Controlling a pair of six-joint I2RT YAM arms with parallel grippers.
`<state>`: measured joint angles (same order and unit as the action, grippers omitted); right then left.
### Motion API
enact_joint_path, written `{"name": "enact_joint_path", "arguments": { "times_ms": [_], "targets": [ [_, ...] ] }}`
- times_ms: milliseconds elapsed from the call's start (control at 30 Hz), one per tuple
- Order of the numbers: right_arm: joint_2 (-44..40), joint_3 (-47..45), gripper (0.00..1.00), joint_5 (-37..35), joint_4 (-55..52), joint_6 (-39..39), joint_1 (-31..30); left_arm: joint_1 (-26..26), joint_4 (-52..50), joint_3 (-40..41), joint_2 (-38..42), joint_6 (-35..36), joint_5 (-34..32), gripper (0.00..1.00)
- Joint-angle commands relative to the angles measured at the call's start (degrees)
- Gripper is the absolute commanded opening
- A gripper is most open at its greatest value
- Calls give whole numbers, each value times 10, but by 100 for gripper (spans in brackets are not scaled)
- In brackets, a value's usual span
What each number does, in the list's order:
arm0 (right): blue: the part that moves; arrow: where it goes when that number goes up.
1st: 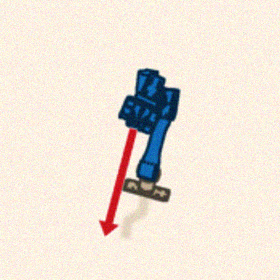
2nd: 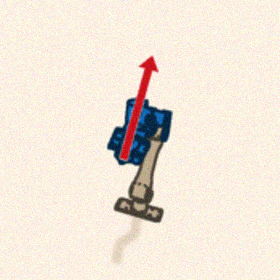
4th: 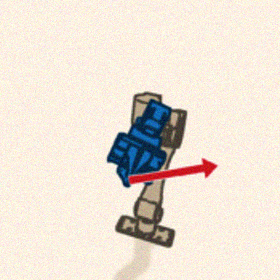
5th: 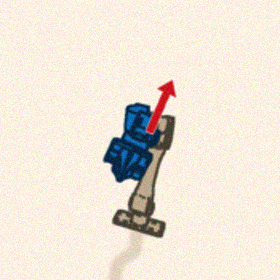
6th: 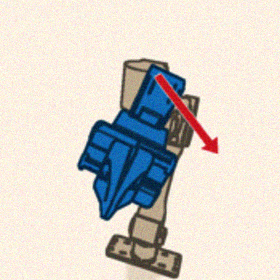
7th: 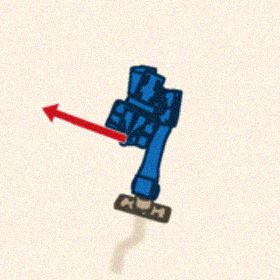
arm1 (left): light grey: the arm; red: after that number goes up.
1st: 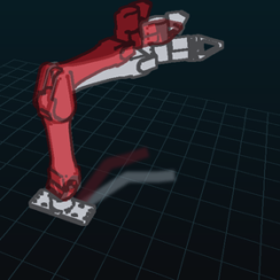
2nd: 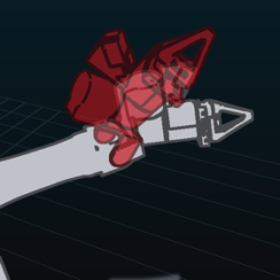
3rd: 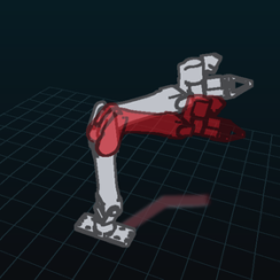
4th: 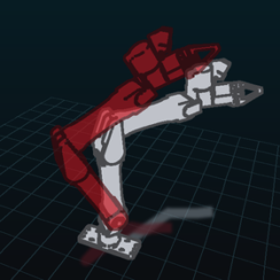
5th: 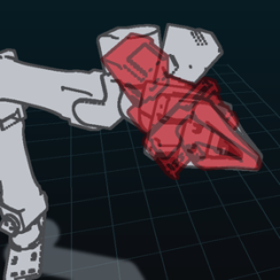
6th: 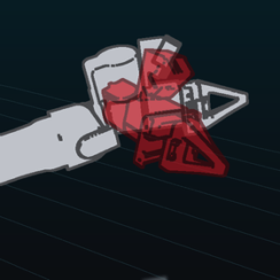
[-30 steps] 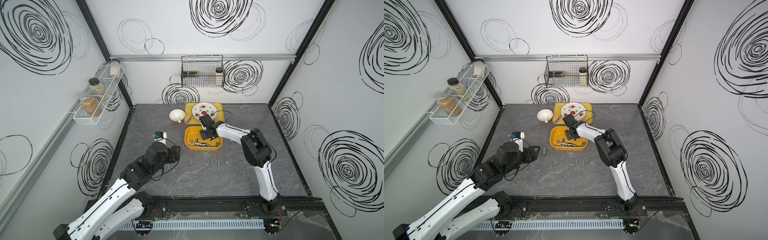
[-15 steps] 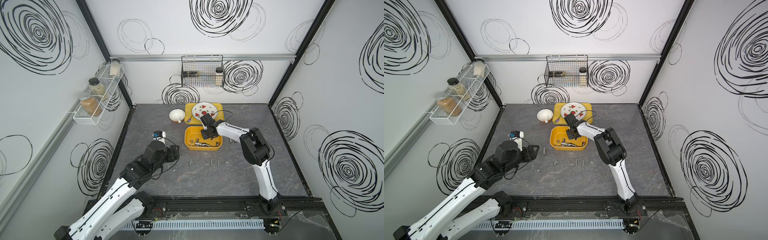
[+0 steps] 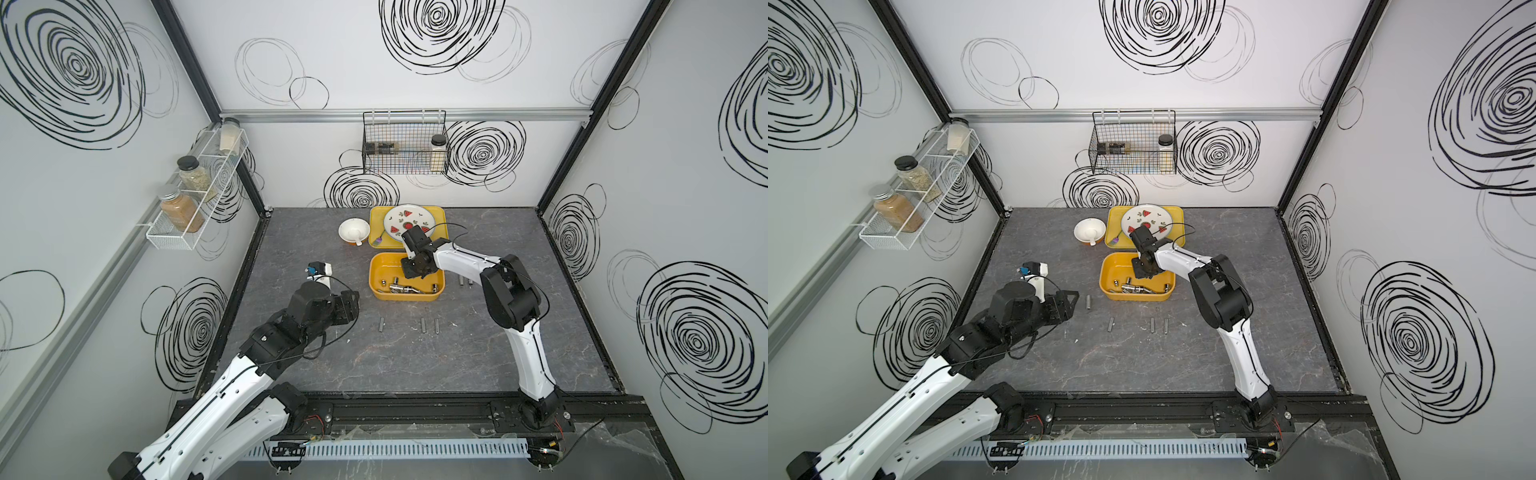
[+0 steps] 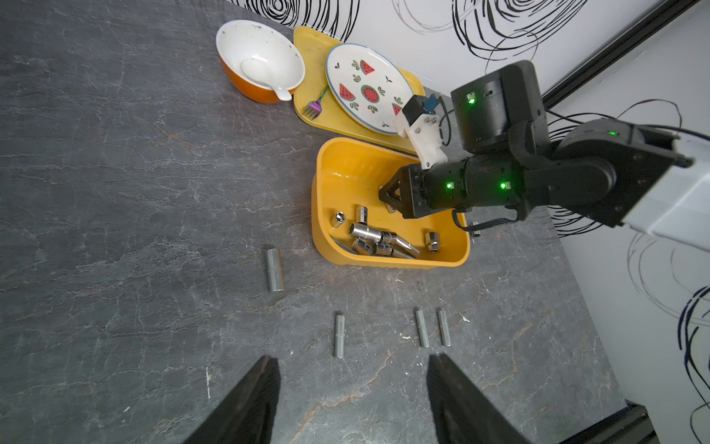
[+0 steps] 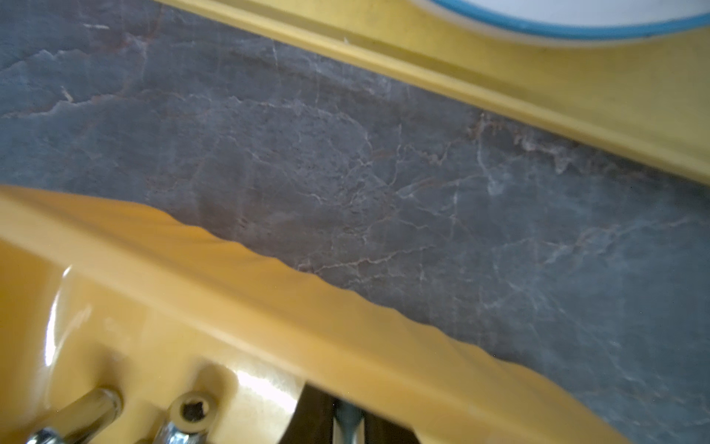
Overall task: Take out the socket from the storage box
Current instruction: Pick up the socket head from the storage box.
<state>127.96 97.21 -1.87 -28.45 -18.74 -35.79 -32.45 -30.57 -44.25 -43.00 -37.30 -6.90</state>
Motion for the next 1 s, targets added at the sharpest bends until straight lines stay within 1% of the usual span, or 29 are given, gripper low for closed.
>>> {"name": "enact_joint_path", "arguments": {
  "times_ms": [0, 133, 267, 300, 467, 600, 700, 767, 967],
  "targets": [
    [-38, 23, 7, 16, -49, -42, -2, 4, 1, 0, 4, 4, -12, 68],
    [-75, 29, 6, 23, -60, -68, -1, 2, 0, 1, 7, 2, -17, 68],
    [-117, 15, 5, 50, -56, -88, -1, 1, -1, 1, 8, 0, -22, 68],
    [-127, 10, 5, 56, -53, -106, -1, 2, -1, 2, 8, 0, -21, 68],
    [-171, -22, 5, 99, -39, -144, -1, 5, 0, 1, 4, 0, -21, 68],
    [-205, -65, 5, 145, -14, -173, -1, 6, -1, 2, 6, -1, -23, 68],
    [-233, -115, 4, 176, 5, -195, -1, 7, 0, 3, 10, -1, -23, 68],
    [-253, -145, 2, 192, 18, -207, -2, 11, 2, 2, 10, 3, -16, 68],
    [-331, -242, 2, 202, 38, -235, -7, 13, 0, 2, 12, 1, -20, 68]
  ]
}}
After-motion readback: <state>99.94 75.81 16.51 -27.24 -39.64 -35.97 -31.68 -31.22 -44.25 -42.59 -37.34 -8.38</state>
